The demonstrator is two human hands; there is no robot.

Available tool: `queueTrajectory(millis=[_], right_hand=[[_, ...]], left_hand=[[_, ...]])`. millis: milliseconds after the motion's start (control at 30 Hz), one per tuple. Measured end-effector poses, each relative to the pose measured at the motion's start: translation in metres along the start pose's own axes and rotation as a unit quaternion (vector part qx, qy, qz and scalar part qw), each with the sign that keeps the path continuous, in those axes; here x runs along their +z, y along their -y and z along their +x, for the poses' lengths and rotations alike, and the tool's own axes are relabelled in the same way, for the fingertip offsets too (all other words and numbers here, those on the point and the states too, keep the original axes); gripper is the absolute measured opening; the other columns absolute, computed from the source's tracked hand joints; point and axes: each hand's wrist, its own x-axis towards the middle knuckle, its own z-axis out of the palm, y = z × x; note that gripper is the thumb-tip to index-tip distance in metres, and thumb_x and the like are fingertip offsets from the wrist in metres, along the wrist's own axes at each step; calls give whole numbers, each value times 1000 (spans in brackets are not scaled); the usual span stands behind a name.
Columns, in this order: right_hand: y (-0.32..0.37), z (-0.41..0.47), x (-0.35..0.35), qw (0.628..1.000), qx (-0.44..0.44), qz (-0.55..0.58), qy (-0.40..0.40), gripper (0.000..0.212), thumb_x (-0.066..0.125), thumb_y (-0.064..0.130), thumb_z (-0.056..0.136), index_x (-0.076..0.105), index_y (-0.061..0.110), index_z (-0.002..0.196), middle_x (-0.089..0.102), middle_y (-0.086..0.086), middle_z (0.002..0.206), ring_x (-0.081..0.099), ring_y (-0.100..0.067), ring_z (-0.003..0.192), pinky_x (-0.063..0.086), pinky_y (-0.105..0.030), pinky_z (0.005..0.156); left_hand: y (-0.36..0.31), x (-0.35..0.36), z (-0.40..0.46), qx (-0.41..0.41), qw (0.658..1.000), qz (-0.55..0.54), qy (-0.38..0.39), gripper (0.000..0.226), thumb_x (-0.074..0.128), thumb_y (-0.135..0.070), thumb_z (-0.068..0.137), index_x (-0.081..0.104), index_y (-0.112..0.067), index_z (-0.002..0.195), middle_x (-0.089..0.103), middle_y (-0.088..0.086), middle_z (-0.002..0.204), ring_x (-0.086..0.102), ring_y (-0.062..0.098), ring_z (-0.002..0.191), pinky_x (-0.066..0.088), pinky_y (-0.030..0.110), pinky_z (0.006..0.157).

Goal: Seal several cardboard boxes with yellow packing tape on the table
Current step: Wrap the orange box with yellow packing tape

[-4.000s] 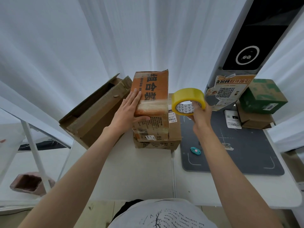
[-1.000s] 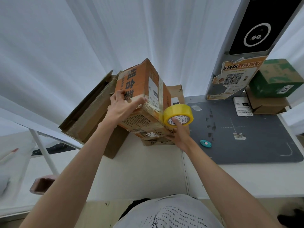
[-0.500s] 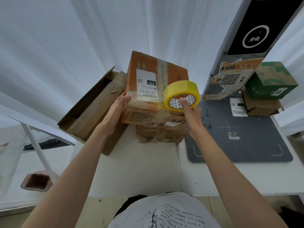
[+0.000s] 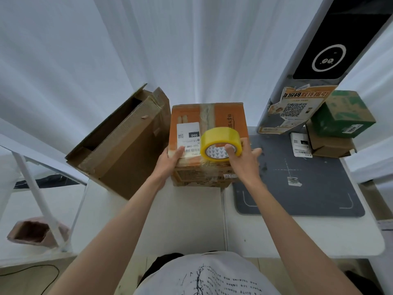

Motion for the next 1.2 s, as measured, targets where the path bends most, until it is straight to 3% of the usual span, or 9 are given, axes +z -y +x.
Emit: queueTrajectory(millis=[167, 300, 467, 600, 733, 833, 933, 1033, 1200], right_hand=[[3, 2, 1, 999, -40, -10, -21, 79, 29, 85, 74, 50, 22, 116, 34, -10, 129, 41, -23, 103, 39, -35, 81], [3, 4, -2, 999, -48, -10, -1, 56, 50, 71, 88, 51, 22, 113, 28, -3, 123, 45, -29, 112, 47, -45, 92], [1, 1, -9, 999, -44, -10, 10, 61, 40, 77, 79, 51, 27, 112, 29, -2, 124, 49, -30, 108, 49, -45, 92], [0, 3, -11, 997, -59, -38, 18, 38, 46, 51, 101, 55, 25, 127, 37, -11, 131, 50, -33, 111, 43, -51, 104], [-1, 5, -18, 998, -55, 4, -18, 24, 50, 29, 103, 59, 18, 123, 54, -11, 122, 54, -30, 114, 42, -40, 100], [-3, 3, -23, 997, -62, 33, -34, 22, 52, 23, 103, 60, 17, 123, 62, -7, 111, 56, -25, 107, 48, -49, 100], [0, -2, -26, 997, -67, 39, -24, 29, 50, 23, 105, 55, 15, 132, 63, -7, 115, 47, -18, 104, 44, -43, 97], [0, -4, -29, 997, -75, 30, -21, 33, 48, 23, 106, 51, 16, 138, 63, -11, 123, 49, -29, 116, 41, -46, 101], [-5, 4, -37, 994, -82, 63, -23, 18, 47, 16, 105, 54, 21, 121, 59, 2, 93, 49, -17, 95, 42, -42, 88]], left_hand=[[5, 1, 7, 146, 971, 164, -96, 75, 48, -57, 100, 16, -28, 161, 27, 0, 165, 32, 22, 149, 34, 55, 117], [-21, 20, -6, 267, 953, 141, -26, 73, 41, -71, 94, 35, -31, 155, 46, -3, 154, 48, 13, 137, 45, 46, 110], [-53, 35, -2, 272, 915, 282, 102, 78, 69, -62, 84, 39, -32, 150, 65, -1, 123, 61, 18, 117, 52, 39, 101], [-53, 34, 8, 260, 886, 372, 93, 84, 77, -49, 84, 38, -21, 153, 65, 3, 126, 58, 20, 118, 43, 34, 100], [-42, 31, 11, 274, 885, 364, 99, 77, 81, -46, 79, 50, -20, 145, 65, 0, 130, 57, 16, 118, 46, 38, 104], [-40, 32, 13, 268, 892, 351, 94, 76, 79, -47, 79, 50, -21, 145, 64, -1, 133, 56, 13, 120, 39, 30, 101], [-40, 31, 13, 270, 895, 343, 92, 76, 79, -50, 77, 50, -26, 143, 65, -2, 130, 56, 10, 117, 40, 33, 100], [-36, 31, 11, 278, 893, 341, 90, 73, 81, -46, 78, 52, -23, 141, 62, -1, 135, 52, 8, 118, 41, 35, 104], [-34, 33, 5, 279, 890, 350, 85, 80, 79, -50, 77, 48, -21, 145, 56, 2, 142, 43, 4, 117, 39, 33, 101]])
